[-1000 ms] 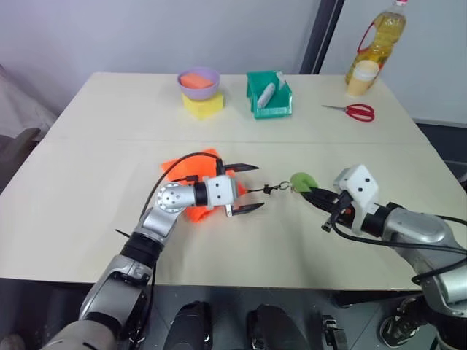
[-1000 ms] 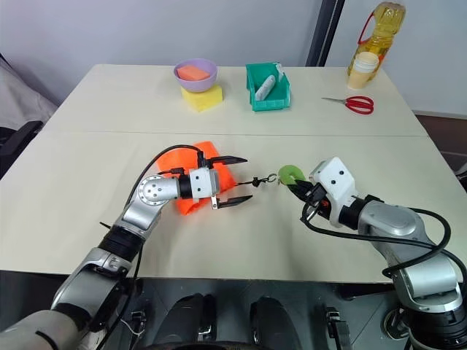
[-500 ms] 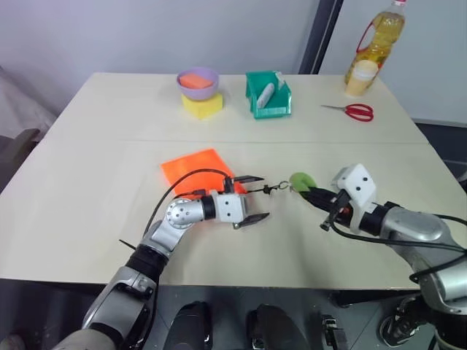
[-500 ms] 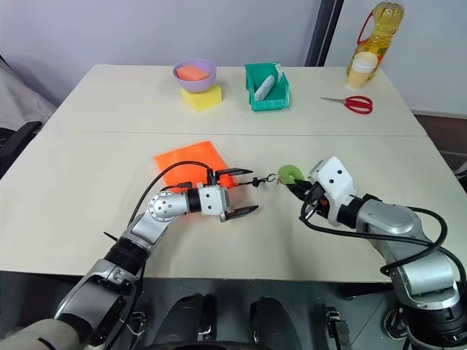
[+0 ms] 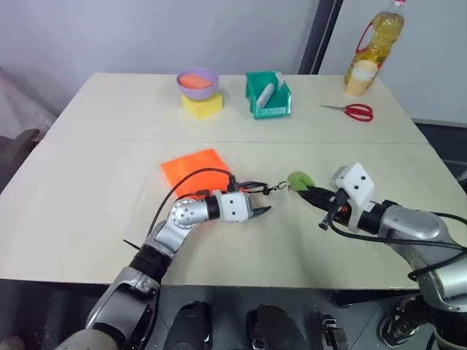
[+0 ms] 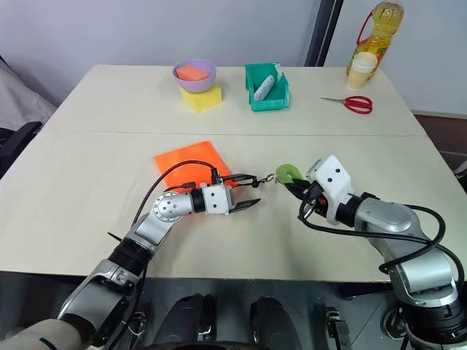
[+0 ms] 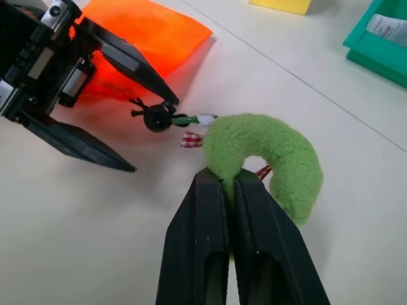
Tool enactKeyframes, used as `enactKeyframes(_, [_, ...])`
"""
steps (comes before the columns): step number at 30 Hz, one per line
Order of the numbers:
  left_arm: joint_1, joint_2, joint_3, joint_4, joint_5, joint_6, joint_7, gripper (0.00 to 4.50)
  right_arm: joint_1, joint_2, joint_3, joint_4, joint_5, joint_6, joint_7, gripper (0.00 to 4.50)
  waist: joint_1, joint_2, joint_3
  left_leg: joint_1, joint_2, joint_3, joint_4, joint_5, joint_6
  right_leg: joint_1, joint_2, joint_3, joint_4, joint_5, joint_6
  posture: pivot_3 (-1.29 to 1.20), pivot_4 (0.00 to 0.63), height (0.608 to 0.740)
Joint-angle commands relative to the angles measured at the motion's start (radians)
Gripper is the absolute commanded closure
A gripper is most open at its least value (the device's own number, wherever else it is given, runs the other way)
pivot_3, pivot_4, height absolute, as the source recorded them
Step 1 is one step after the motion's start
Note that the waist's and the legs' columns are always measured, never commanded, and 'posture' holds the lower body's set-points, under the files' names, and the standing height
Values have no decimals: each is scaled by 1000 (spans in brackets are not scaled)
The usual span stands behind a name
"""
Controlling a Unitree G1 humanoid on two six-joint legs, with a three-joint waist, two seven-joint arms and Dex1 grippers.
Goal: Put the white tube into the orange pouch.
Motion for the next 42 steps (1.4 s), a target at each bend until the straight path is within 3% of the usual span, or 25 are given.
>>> enactKeyframes(1, [-26,-7,0,-4,12,-8,25,1785,3,-10,-31,-32,17,-10,-2,4500,0,0,0,0,0,0,0,0,0,0,0,0,0,0,0,0,150,737])
enactKeyframes(42, [-83,-38,-18,78,73,-88,119,1785,37,-49,-75,-30,32,-11,1,4500,0,0,0,0,0,0,2,0,1,1,0,0,1,0,0,0,150,737])
